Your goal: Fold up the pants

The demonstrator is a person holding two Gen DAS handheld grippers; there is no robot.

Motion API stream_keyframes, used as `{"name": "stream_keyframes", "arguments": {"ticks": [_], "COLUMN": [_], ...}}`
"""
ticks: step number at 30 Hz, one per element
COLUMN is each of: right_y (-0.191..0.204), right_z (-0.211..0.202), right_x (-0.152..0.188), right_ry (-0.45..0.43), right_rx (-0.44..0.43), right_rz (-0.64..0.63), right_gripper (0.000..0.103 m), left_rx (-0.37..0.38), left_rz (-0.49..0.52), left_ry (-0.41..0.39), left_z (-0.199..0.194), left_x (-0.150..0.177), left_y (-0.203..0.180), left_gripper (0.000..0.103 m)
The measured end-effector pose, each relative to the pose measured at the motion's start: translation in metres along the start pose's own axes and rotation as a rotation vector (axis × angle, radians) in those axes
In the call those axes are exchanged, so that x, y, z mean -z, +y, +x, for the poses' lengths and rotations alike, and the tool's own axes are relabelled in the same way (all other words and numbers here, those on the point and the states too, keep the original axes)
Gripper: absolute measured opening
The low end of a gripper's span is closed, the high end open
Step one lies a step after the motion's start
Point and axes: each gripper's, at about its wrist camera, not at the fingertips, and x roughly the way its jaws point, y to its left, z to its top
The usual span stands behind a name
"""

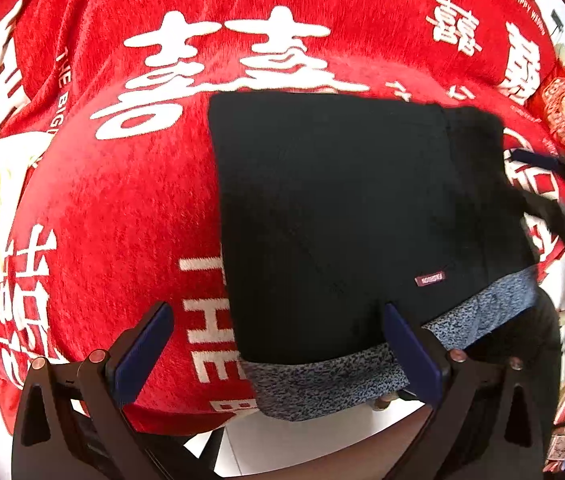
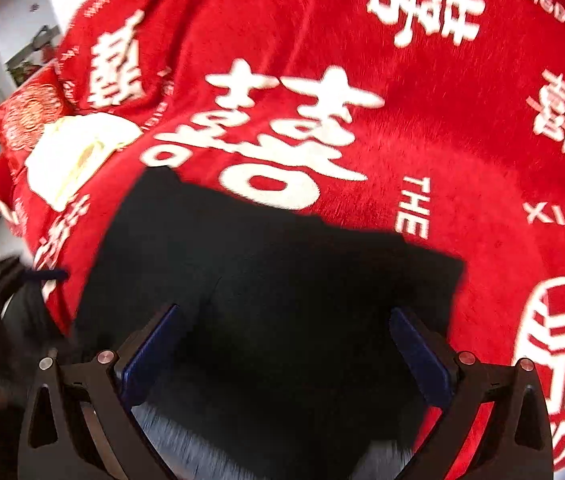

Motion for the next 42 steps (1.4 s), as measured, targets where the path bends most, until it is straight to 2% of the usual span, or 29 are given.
{"name": "stream_keyframes", "arguments": {"ticks": [3,5,9,13,18,20,23,25,27,31,36,39,42], "right_y": [-0.004,-0.019,-0.059,-0.076,-0.079,-0.084,-0.084,-0.067,-0.054,-0.061,-0.039,-0.049,-0.047], "right_z": [-0.027,-0.035,-0.029,-0.032,-0.006,0.011,0.032,0.037,0.039,0.036,0.032,0.037,0.037], "right_x": [0.034,0.058,0.088,0.086,0.072,0.069,0.065,0.058,0.055,0.06,0.057,0.064,0.065], "right_ry": [-0.019,-0.011,0.034,-0.006,0.017,0.029,0.05,0.062,0.076,0.055,0.086,0.063,0.043], "right_rx": [0.047,0.053,0.019,-0.024,-0.067,-0.133,-0.301,-0.288,-0.225,-0.269,-0.214,-0.236,-0.22], "right_rz": [0.008,0.063,0.231,0.315,0.336,0.384,0.465,0.388,0.307,0.342,0.252,0.303,0.289], "right_gripper": [0.103,0.103,0.103,0.103,0.103,0.103,0.103,0.103,0.103,0.103,0.103,0.103,0.103], "left_rx": [0.065,0.104,0.099,0.138,0.105,0.105,0.109,0.109,0.117,0.11,0.089,0.079,0.078], "left_rz": [-0.007,0.003,0.017,-0.027,-0.039,-0.046,-0.042,-0.04,-0.039,-0.044,-0.037,-0.053,-0.061], "left_ry": [0.005,0.028,0.056,0.08,0.089,0.087,0.08,0.073,0.062,0.043,0.026,0.007,-0.01], "left_z": [-0.001,0.005,0.021,0.029,0.04,0.041,0.043,0.044,0.045,0.044,0.043,0.044,0.044], "left_x": [-0.004,-0.007,-0.02,-0.033,-0.039,-0.04,-0.041,-0.04,-0.039,-0.036,-0.035,-0.034,-0.032], "left_y": [0.008,0.007,-0.002,-0.008,-0.011,-0.011,-0.011,-0.01,-0.009,-0.01,-0.014,-0.014,-0.013], "left_gripper": [0.103,0.103,0.103,0.103,0.103,0.103,0.103,0.103,0.103,0.103,0.103,0.103,0.103]}}
